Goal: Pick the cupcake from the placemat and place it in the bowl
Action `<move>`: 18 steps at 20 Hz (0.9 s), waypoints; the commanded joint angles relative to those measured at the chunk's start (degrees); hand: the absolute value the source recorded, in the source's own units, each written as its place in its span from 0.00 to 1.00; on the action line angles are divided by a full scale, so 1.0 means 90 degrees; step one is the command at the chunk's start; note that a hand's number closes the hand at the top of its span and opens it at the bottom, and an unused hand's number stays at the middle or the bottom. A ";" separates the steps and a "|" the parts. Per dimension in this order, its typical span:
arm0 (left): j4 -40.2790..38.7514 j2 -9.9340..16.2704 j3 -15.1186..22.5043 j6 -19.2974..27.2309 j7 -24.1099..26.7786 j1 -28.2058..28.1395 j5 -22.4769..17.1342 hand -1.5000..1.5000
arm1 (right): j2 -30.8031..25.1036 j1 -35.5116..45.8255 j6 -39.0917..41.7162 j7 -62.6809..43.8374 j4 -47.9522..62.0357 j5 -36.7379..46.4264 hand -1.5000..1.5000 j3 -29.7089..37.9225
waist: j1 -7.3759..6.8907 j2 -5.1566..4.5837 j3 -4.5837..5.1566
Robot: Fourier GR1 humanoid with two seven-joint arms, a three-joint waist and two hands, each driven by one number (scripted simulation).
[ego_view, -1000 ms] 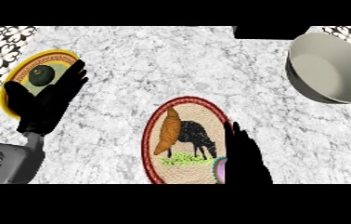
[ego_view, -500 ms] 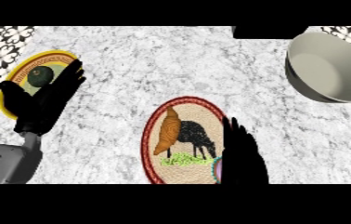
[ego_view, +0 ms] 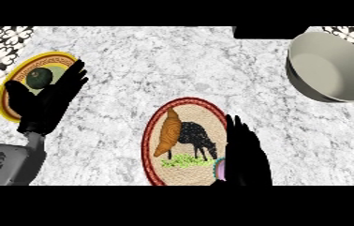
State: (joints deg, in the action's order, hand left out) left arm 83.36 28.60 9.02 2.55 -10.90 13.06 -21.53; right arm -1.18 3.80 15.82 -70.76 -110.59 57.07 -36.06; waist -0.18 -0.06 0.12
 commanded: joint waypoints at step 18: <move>0.0261 -0.0183 -0.0228 -0.0148 -0.0195 -0.0039 0.0210 0.50 | 0.0125 -0.0064 -0.0792 -0.0944 0.1646 -0.0175 0.00 0.0131 | -0.0014 0.0009 -0.0013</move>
State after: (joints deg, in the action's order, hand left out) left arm 84.53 27.20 7.33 1.49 -12.30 12.77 -20.05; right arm -0.92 3.39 12.22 -68.69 -99.33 54.50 -31.85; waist -0.25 0.00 0.03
